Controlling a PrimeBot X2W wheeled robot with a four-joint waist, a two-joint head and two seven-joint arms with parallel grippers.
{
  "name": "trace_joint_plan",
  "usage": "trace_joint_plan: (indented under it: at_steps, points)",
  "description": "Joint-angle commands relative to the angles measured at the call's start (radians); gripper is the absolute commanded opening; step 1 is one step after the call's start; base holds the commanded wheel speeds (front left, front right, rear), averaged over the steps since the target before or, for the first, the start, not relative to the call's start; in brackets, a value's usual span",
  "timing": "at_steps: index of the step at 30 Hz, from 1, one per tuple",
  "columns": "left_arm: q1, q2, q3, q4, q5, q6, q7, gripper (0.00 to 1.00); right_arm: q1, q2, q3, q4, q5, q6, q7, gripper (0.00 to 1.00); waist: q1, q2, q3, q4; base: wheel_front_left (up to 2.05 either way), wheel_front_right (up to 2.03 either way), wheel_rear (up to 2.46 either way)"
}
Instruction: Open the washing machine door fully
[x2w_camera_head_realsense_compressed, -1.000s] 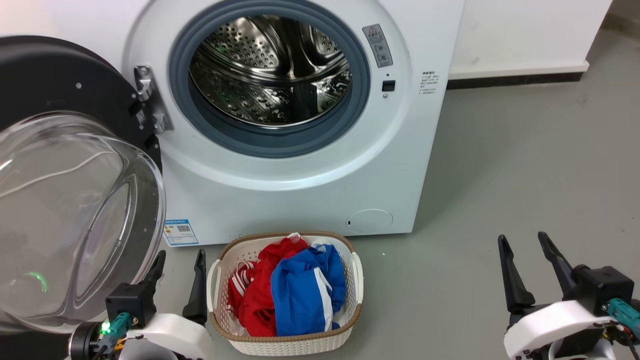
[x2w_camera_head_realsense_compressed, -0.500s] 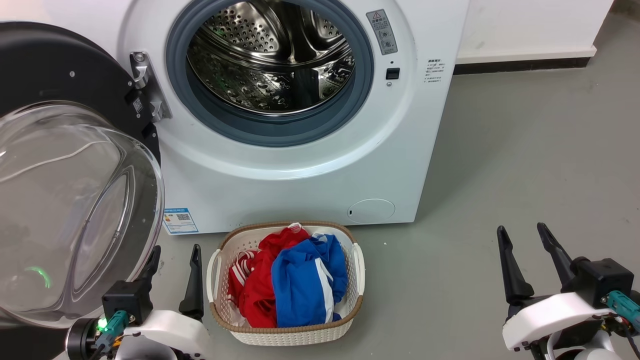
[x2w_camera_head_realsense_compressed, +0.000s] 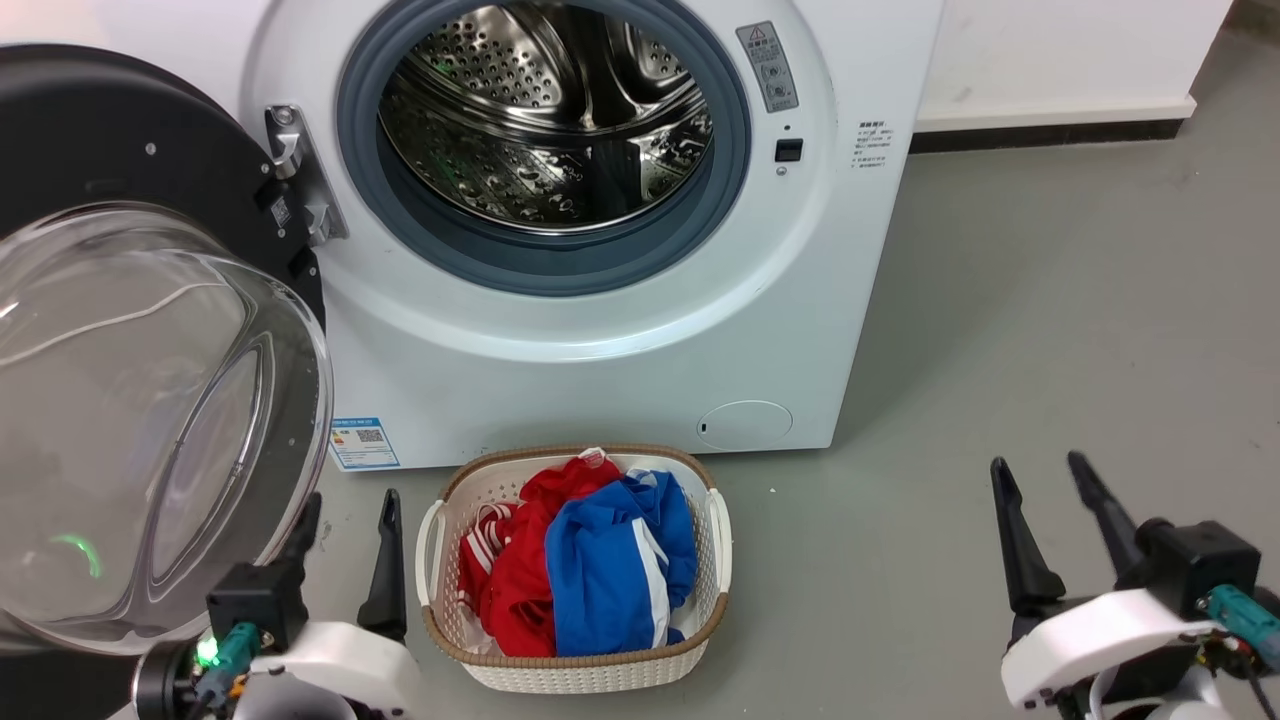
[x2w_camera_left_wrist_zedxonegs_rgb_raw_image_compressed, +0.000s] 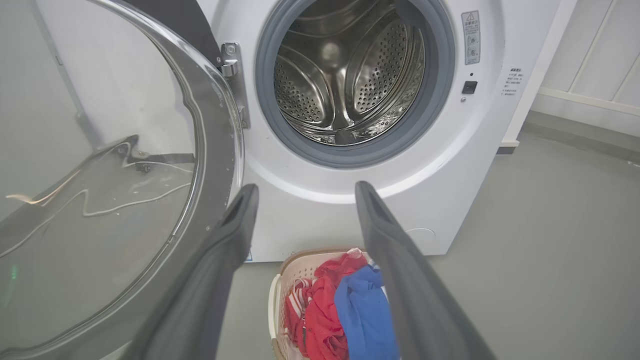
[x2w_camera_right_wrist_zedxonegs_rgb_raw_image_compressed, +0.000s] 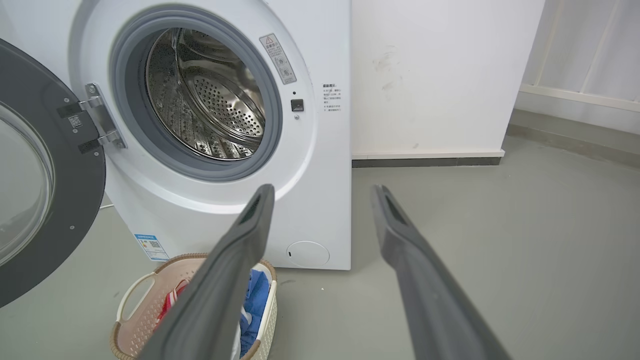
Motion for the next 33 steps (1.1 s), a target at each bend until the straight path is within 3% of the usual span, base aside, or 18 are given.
trace_joint_plan:
  at_steps: [1, 33]
  points:
    - [0.001, -0.002, 0.001, 0.002, -0.002, -0.001, 0.001, 0.00, 0.000, 0.000, 0.000, 0.003, 0.001, 0.000, 0.000, 0.00, 0.0000, 0.0000, 0.000, 0.000, 0.00, 0.00, 0.00]
    - [-0.014, -0.117, 0.150, 0.056, -0.429, -0.136, 0.117, 0.00, -0.031, 0.002, -0.030, 0.087, 0.552, 0.000, 0.069, 0.00, 0.0000, 0.0000, 0.004, 0.014, 0.00, 0.00, 0.00]
